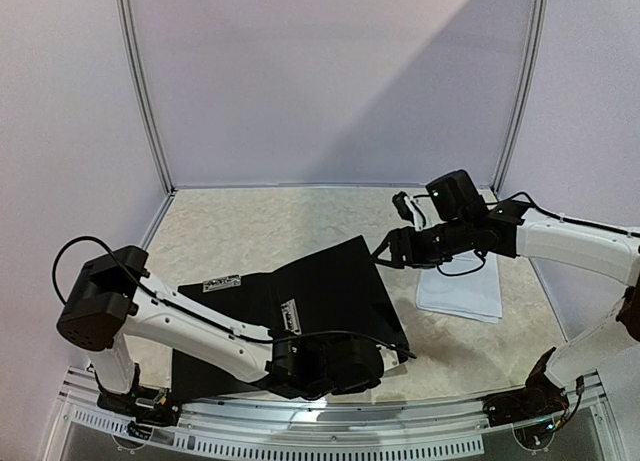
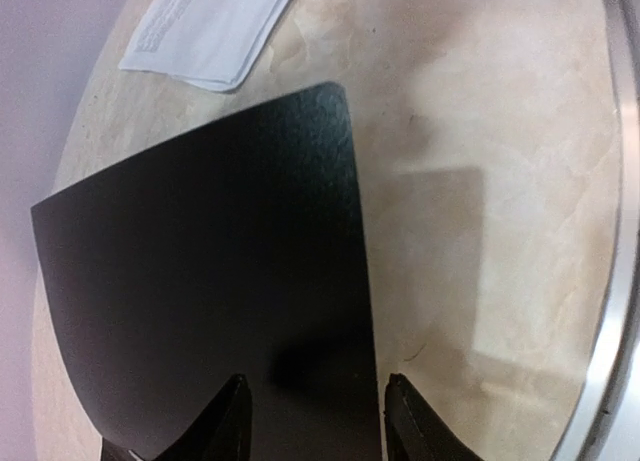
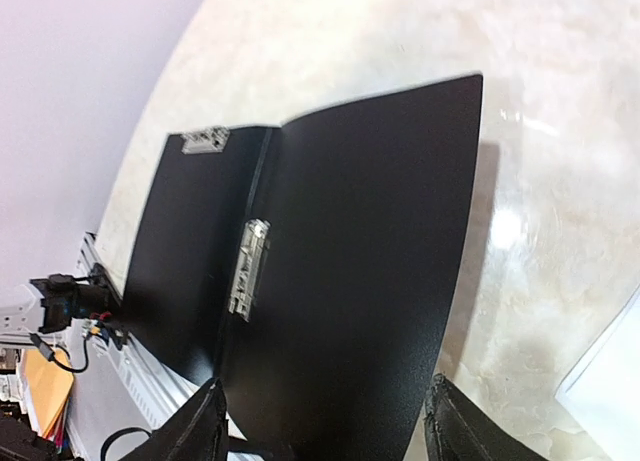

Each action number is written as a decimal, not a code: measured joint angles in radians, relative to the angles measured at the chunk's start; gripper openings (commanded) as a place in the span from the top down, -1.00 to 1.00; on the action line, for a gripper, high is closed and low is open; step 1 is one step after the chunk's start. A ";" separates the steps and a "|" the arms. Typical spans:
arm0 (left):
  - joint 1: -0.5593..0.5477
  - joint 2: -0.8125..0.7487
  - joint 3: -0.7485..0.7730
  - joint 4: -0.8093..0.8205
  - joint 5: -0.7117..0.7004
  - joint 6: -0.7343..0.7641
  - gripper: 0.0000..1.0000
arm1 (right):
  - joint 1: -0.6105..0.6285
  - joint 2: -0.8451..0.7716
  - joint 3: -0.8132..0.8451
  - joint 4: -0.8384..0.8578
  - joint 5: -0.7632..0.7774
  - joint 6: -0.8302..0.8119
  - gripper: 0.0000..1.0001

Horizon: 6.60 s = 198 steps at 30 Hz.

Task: Put the files into the folder
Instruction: Adjust the folder at the center of the board, then open the spring clip on the folder at the center of the board.

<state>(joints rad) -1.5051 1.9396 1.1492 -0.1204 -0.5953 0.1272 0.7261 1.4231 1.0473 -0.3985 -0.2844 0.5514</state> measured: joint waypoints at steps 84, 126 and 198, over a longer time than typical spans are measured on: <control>0.641 -0.143 -0.179 -0.144 0.491 -1.268 1.00 | 0.185 0.423 -0.031 0.273 0.097 -0.090 -0.42; 0.595 -0.126 -0.119 -0.243 0.515 -1.553 1.00 | 0.278 0.578 0.147 0.329 -0.291 0.138 0.53; 0.600 -0.100 -0.102 -0.242 0.426 -1.417 1.00 | 0.362 0.669 0.332 0.004 0.186 0.233 1.00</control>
<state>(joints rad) -0.9047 1.8397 1.0473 -0.3622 -0.1688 -1.2896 1.0878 2.0918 1.3788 -0.3946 -0.0982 0.7845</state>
